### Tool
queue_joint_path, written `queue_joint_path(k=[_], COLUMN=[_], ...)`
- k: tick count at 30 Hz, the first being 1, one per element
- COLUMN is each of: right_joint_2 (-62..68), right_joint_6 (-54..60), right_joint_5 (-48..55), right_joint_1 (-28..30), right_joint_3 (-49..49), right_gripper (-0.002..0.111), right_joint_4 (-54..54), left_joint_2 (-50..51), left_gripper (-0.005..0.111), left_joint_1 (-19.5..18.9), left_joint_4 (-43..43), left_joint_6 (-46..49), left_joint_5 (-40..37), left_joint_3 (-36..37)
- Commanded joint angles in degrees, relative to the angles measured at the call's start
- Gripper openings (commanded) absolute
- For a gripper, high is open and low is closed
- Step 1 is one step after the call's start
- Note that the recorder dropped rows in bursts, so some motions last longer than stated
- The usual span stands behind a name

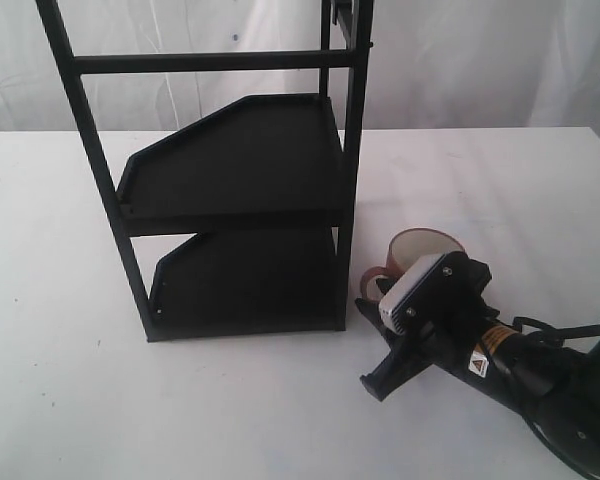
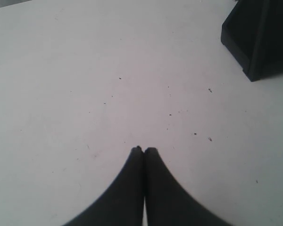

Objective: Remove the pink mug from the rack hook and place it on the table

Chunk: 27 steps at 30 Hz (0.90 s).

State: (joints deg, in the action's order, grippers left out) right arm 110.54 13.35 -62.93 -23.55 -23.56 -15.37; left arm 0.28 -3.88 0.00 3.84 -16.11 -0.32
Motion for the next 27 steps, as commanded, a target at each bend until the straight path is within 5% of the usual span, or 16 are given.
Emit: queue_joint_path(k=[1,15,27], right_joint_2=[0.1,-3.1,-21.6], right_joint_6=[-0.6,-5.5,-25.0], right_joint_5=[-0.6,-0.6,-0.6], right_joint_1=[0.1,0.1,0.1], right_joint_3=[0.0,2.9,11.0], right_gripper=[0.034,0.034,0.034], right_joint_4=[-0.3,-5.5,-4.8], left_joint_2=[-0.3,-0.3,-0.3], left_gripper=[0.0,0.0,0.0], left_joint_1=[0.0,0.0,0.0], left_joint_4=[0.0,0.0,0.0], left_joint_6=[0.0,0.0,0.0], left_joint_5=[0.1,0.1,0.1], left_joint_3=[0.3,0.3,0.3])
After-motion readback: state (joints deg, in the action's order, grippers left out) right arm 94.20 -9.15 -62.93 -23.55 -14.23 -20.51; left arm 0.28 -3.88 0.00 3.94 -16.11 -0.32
